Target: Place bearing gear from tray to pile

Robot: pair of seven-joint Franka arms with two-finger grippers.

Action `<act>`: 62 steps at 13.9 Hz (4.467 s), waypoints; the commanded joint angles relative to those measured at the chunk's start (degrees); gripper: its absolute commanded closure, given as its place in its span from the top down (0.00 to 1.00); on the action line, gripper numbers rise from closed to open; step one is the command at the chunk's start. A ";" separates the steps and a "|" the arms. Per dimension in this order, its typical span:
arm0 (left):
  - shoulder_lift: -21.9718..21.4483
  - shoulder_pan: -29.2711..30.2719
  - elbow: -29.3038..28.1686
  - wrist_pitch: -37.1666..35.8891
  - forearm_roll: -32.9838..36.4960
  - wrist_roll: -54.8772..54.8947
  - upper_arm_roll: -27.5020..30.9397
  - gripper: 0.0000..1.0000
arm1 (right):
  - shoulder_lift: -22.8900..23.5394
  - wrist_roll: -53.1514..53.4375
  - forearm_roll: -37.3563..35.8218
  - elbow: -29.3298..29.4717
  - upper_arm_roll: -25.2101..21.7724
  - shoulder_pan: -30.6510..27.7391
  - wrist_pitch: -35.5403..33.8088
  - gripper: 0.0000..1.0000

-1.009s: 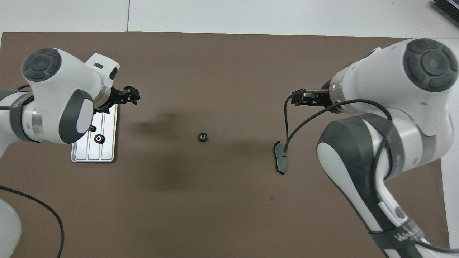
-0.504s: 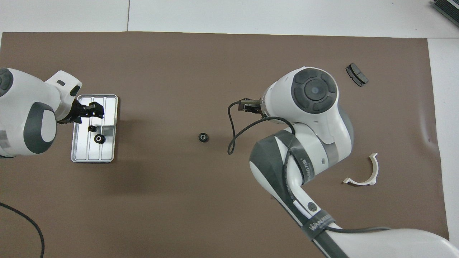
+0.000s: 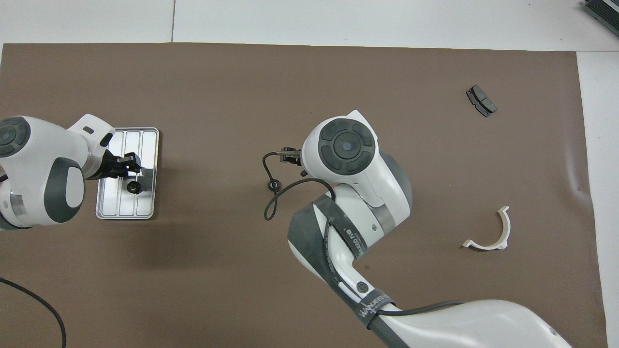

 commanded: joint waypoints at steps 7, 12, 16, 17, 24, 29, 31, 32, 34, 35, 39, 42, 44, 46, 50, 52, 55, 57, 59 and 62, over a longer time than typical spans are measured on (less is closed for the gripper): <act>-1.19 0.63 -2.46 1.70 -0.50 0.75 -0.54 0.21 | 13.28 11.41 -4.49 9.15 0.04 5.47 5.79 1.00; -0.67 0.63 -0.45 1.17 -0.50 0.75 -0.54 0.01 | 13.01 11.85 -3.87 6.87 0.04 5.65 9.92 1.00; 0.82 -0.42 5.26 -2.51 -0.85 -0.04 -0.63 0.00 | 13.10 12.46 -3.96 5.55 0.04 6.09 10.36 1.00; 1.26 -0.51 6.66 -3.48 -1.81 -0.22 -0.71 0.00 | 13.01 12.46 -3.96 5.55 0.04 6.09 10.27 1.00; 1.27 -9.29 7.65 -2.96 -2.96 -15.14 -0.98 0.00 | 12.22 14.22 -4.05 -0.16 0.04 6.79 16.25 1.00; 1.27 -13.51 6.85 0.20 -3.05 -21.74 -0.98 0.00 | 12.22 14.31 -4.05 0.01 0.04 6.79 16.07 1.00; 1.35 -15.09 6.85 1.60 -3.05 -23.67 -0.98 0.00 | 12.22 14.31 -4.05 0.27 0.04 6.79 16.07 1.00; 1.36 -15.80 6.85 1.96 -3.05 -25.08 -0.98 0.00 | 12.22 14.31 -4.05 0.36 0.04 6.79 16.07 1.00; 1.44 -15.98 6.85 2.22 -3.05 -25.44 -1.07 0.00 | 12.22 14.40 -4.05 0.28 0.04 6.79 16.16 1.00; 1.44 -15.89 6.85 2.22 -3.05 -25.44 -1.07 0.00 | 12.22 14.57 -3.96 0.28 0.04 6.79 16.16 1.00; 1.44 -15.89 6.85 2.40 -3.05 -25.36 -0.98 0.00 | 12.66 17.65 -3.70 -0.16 0.13 5.74 20.20 1.00; 1.44 -15.72 6.85 2.40 -3.05 -25.27 -0.98 0.00 | 12.93 17.65 -3.43 -0.43 0.22 5.04 22.91 1.00; 1.44 -15.80 6.94 2.31 -3.05 -25.53 -0.98 0.00 | 12.84 18.35 -3.34 -3.57 0.13 5.30 28.35 1.00; 1.44 -15.28 6.94 2.31 -3.05 -25.62 -0.98 0.00 | 12.58 18.36 -3.43 -5.61 0.13 5.12 31.19 1.00; 1.53 -13.70 6.94 2.92 -2.96 -24.74 -0.89 0.00 | 11.70 12.84 -4.31 -4.65 0.04 5.56 22.43 1.00; 1.53 -14.22 6.94 2.93 -2.96 -24.92 -0.89 0.00 | 11.35 10.54 -5.09 -4.12 0.04 5.82 18.82 1.00; 1.53 -14.57 6.85 2.66 -2.96 -25.00 -0.98 0.00 | 11.26 9.04 -6.85 -2.11 0.04 6.00 15.21 0.98; 1.53 -14.66 6.85 2.66 -2.96 -24.92 -0.98 0.00 | 11.17 7.99 -6.86 -0.52 0.04 6.09 12.48 0.67; 1.53 -14.58 6.85 2.84 -2.96 -24.83 -0.98 0.00 | 11.26 7.54 -6.86 -0.60 0.04 6.18 12.38 0.35; 1.53 -14.58 6.85 2.93 -2.96 -24.83 -0.98 0.00 | 11.26 7.63 -6.86 -0.60 0.04 6.70 12.56 0.34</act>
